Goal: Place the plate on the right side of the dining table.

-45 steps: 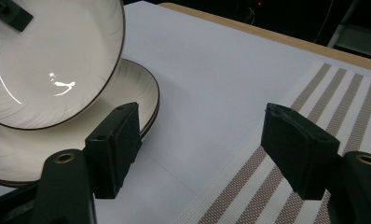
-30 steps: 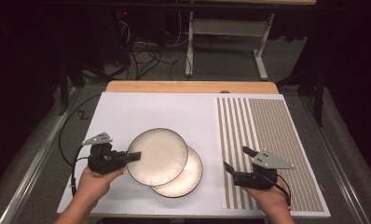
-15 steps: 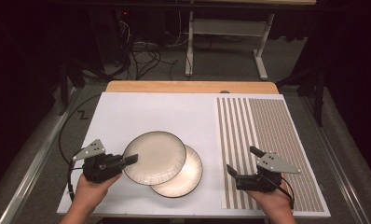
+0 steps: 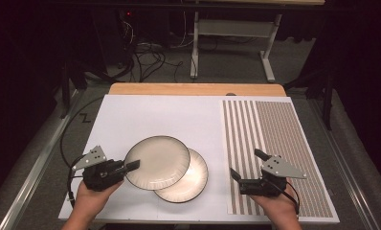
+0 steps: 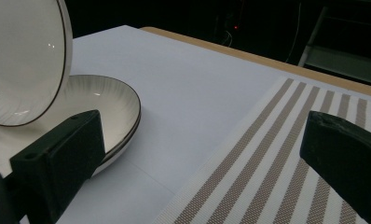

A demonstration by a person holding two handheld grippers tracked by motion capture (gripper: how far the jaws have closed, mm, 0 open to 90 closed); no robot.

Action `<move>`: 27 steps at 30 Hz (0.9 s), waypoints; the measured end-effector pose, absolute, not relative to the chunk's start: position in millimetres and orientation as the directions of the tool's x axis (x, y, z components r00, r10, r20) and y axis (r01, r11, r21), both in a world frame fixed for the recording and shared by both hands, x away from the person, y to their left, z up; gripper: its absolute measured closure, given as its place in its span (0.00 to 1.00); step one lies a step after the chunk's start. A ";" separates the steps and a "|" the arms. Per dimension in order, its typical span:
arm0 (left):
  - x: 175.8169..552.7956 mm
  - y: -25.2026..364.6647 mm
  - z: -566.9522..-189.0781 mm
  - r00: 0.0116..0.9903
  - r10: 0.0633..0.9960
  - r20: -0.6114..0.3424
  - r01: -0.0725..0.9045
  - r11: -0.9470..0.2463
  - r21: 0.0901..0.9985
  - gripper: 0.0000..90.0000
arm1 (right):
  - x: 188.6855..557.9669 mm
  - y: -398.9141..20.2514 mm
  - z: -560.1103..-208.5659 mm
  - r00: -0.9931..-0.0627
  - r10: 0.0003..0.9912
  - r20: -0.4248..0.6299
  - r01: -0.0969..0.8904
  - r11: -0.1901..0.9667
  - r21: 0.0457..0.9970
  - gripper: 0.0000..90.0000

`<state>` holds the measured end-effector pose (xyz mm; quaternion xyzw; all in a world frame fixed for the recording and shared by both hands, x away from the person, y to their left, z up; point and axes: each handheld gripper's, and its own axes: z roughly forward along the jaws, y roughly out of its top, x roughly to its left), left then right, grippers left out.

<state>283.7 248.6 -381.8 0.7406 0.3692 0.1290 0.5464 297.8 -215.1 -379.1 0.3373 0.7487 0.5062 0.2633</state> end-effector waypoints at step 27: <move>281.0 247.6 -381.6 0.699 0.689 -0.194 0.387 -0.136 0.912 0.88 | 317.7 -105.2 -386.0 -0.781 0.624 0.001 0.252 0.315 0.915 0.18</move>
